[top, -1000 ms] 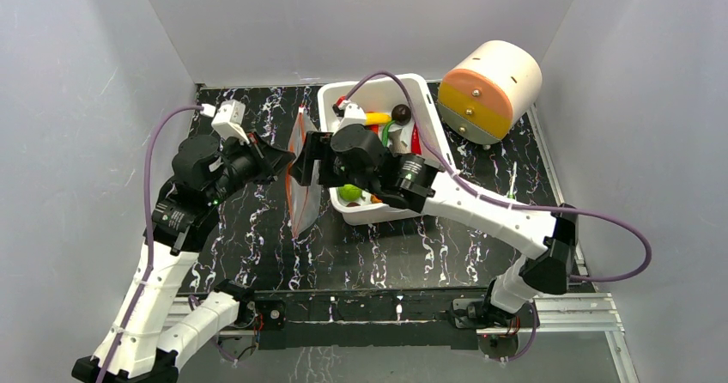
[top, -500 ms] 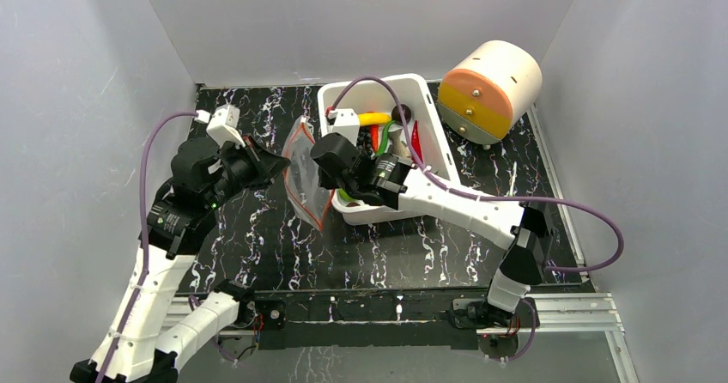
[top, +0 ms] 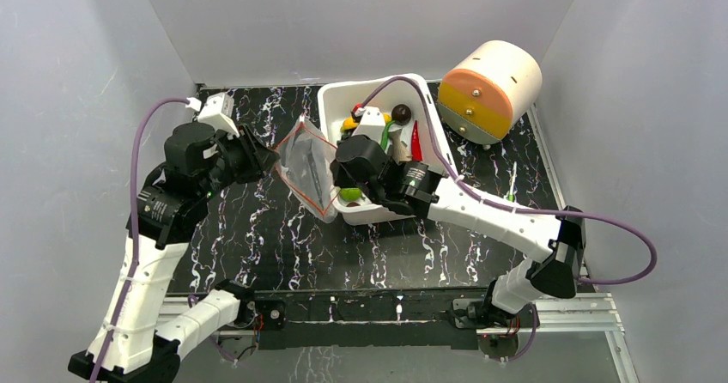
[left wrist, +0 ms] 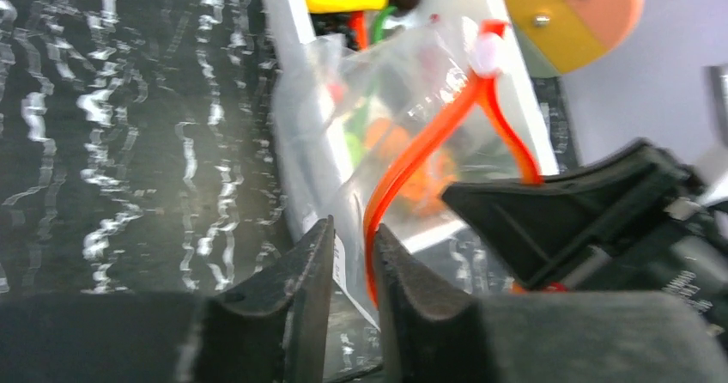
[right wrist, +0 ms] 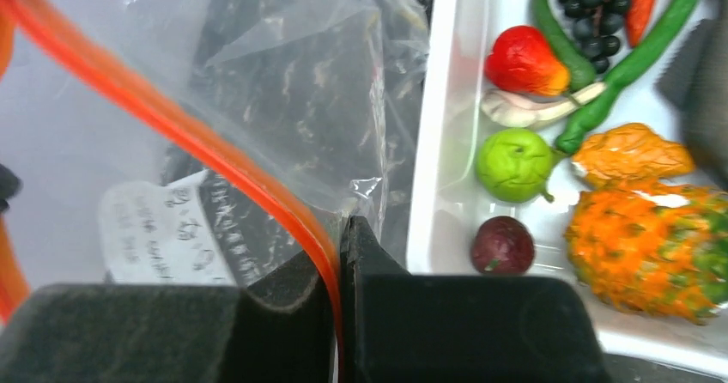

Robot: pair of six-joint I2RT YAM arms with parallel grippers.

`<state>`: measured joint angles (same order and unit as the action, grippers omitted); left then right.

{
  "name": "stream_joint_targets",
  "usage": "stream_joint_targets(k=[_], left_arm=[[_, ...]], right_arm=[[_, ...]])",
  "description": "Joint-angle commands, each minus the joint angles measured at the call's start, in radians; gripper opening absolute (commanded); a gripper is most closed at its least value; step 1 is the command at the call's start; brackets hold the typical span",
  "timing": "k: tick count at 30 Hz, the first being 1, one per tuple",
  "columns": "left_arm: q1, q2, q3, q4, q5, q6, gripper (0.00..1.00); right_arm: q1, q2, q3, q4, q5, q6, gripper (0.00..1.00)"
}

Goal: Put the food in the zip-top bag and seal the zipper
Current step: Adjust the zipper on the food storage bag.

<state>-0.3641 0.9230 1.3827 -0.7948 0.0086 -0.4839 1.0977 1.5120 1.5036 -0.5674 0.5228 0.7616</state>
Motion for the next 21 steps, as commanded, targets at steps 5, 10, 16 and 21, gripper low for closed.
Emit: stream_joint_targets(k=[5,10,16,21], left_arm=[[-0.001,-0.110,-0.115,0.304,0.263,-0.155,0.45],[-0.001,-0.095,-0.161,0.301,0.302,-0.116,0.63],[-0.001,-0.071,-0.262,0.355,0.321,-0.066,0.71],[-0.002,-0.031,-0.289,0.307,0.198,0.013,0.71]], right_arm=[[0.017,0.086,0.130,0.097,-0.023,0.067,0.00],[0.021,0.132,0.178,0.084,0.005,0.070,0.00],[0.032,0.162,0.219,0.071,0.070,0.084,0.00],[0.041,0.179,0.243,0.071,0.079,0.077,0.00]])
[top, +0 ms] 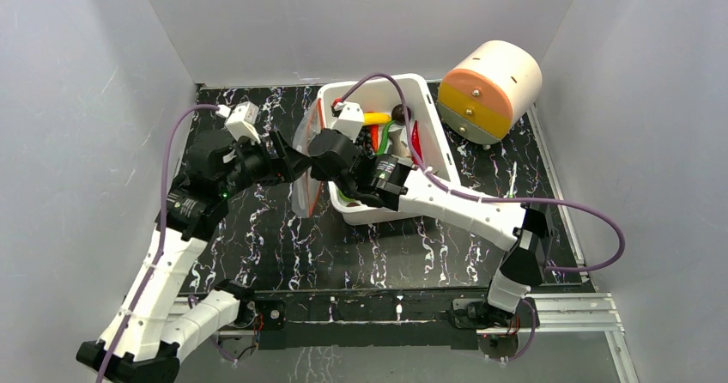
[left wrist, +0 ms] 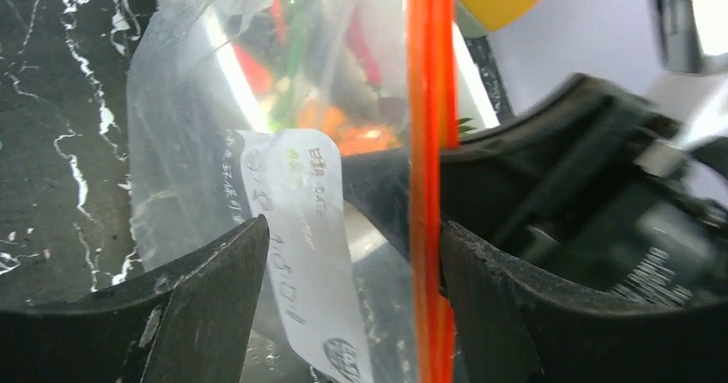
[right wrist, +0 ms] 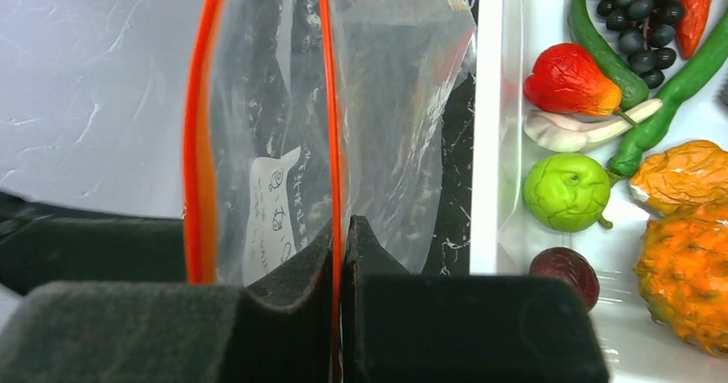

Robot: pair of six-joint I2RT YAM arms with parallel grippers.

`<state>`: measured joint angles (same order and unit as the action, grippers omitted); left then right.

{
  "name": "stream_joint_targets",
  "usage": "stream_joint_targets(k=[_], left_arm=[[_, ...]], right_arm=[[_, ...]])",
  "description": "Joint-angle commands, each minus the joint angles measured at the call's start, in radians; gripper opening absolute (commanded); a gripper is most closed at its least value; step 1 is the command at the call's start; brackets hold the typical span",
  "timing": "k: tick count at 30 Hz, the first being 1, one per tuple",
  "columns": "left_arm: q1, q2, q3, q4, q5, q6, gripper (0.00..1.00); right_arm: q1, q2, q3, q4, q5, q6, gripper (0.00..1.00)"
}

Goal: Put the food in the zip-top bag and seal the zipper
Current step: Adjust the zipper on the food storage bag.

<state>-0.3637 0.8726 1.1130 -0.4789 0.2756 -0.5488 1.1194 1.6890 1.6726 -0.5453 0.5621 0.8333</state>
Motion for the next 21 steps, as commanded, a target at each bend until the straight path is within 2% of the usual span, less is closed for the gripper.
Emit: stream_joint_targets(k=[1,4,6,8,10,11,12,15,19,21], left_arm=[[-0.002,0.021,-0.030,0.000,-0.075,0.091,0.71],[-0.002,0.033,-0.043,-0.002,-0.084,0.141,0.69],[-0.001,0.042,-0.027,-0.036,-0.118,0.174,0.61],[-0.001,0.051,0.003,-0.080,-0.160,0.203,0.46],[-0.001,0.059,0.049,-0.130,-0.207,0.215,0.22],[-0.002,0.060,0.076,-0.149,-0.234,0.216,0.13],[-0.002,0.058,0.101,-0.164,-0.246,0.219,0.09],[-0.002,0.044,0.133,-0.187,-0.280,0.245,0.00],[-0.001,0.053,0.225,-0.276,-0.415,0.288,0.00],[-0.002,0.038,0.236,-0.285,-0.461,0.312,0.00]], right_arm=[[0.020,0.004,0.072,0.056,0.035,0.000,0.00],[0.022,-0.022,-0.018,0.170,0.017,-0.012,0.00],[0.022,-0.043,-0.081,0.209,0.020,-0.009,0.00],[0.022,-0.047,-0.098,0.186,0.044,-0.001,0.00],[0.022,-0.055,-0.121,0.162,0.075,0.011,0.00],[0.023,-0.062,-0.140,0.155,0.094,0.012,0.00],[0.022,-0.069,-0.162,0.147,0.116,0.012,0.00],[0.009,-0.095,-0.257,0.162,0.134,0.057,0.00],[-0.013,-0.110,-0.278,0.052,0.169,0.140,0.00],[-0.013,-0.129,-0.305,0.060,0.174,0.166,0.00]])
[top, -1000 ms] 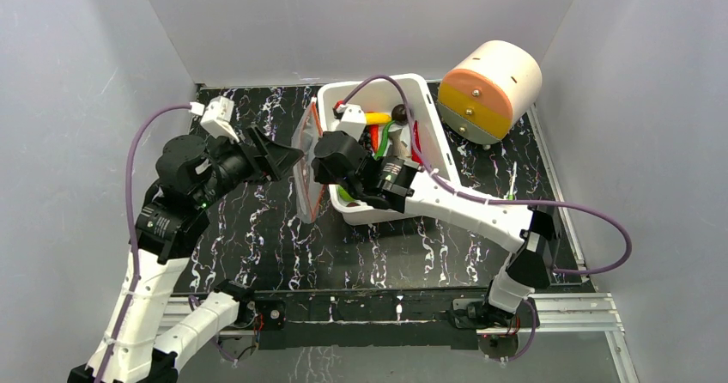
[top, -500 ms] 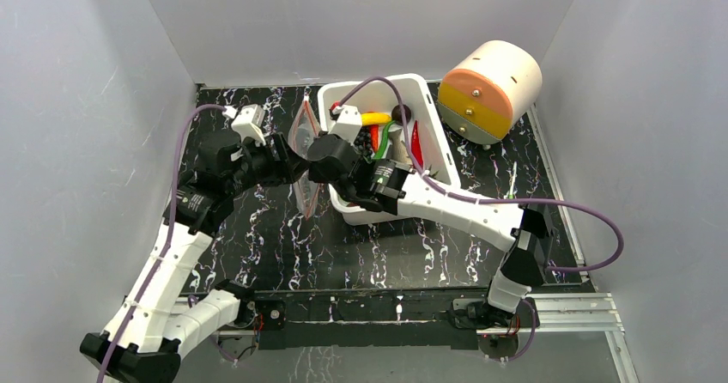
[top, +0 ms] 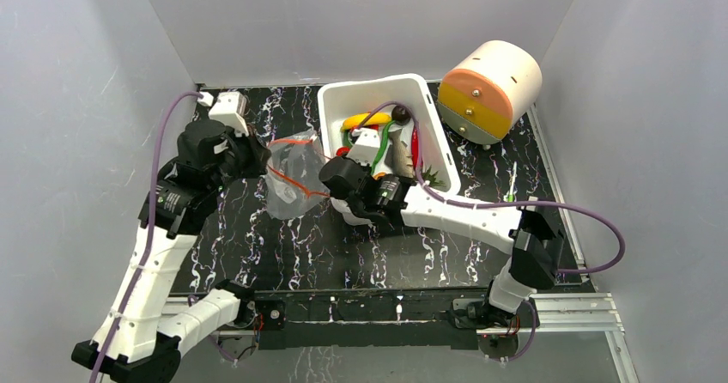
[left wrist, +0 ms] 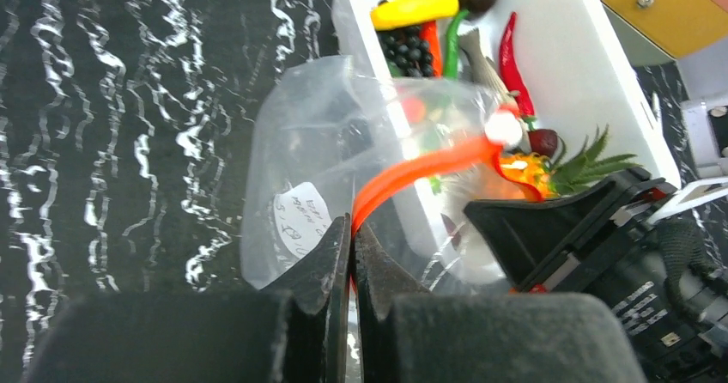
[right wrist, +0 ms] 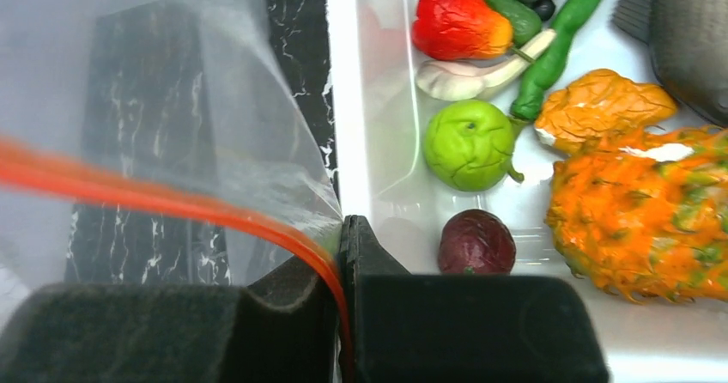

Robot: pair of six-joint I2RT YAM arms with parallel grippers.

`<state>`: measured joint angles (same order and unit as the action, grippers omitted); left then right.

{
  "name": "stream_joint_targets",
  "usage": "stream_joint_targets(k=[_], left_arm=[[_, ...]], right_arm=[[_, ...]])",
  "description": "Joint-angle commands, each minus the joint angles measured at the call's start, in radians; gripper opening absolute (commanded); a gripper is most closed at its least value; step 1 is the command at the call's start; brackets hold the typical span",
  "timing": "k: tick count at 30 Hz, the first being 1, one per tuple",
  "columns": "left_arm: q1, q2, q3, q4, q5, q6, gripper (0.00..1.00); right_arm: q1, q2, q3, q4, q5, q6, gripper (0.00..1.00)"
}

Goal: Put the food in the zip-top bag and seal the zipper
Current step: Adjust the zipper on the food storage bag.

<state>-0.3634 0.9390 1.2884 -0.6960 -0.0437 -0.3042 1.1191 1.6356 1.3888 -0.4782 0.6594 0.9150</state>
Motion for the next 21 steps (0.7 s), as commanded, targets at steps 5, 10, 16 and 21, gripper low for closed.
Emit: stream_joint_targets(k=[5,10,16,21], left_arm=[[-0.002,-0.071,0.012,-0.002,-0.066,0.128,0.00],[-0.002,-0.061,-0.060,0.010,0.089,0.109,0.00],[-0.002,-0.042,-0.090,-0.024,0.107,0.072,0.00],[-0.003,-0.068,-0.125,0.021,0.132,0.064,0.00]], right_arm=[[-0.012,-0.111,-0.072,0.150,-0.050,-0.003,0.08],[-0.012,-0.139,-0.125,0.287,-0.231,-0.171,0.22],[-0.015,-0.246,-0.196,0.399,-0.356,-0.364,0.43],[-0.021,-0.358,-0.165,0.224,-0.423,-0.499,0.73]])
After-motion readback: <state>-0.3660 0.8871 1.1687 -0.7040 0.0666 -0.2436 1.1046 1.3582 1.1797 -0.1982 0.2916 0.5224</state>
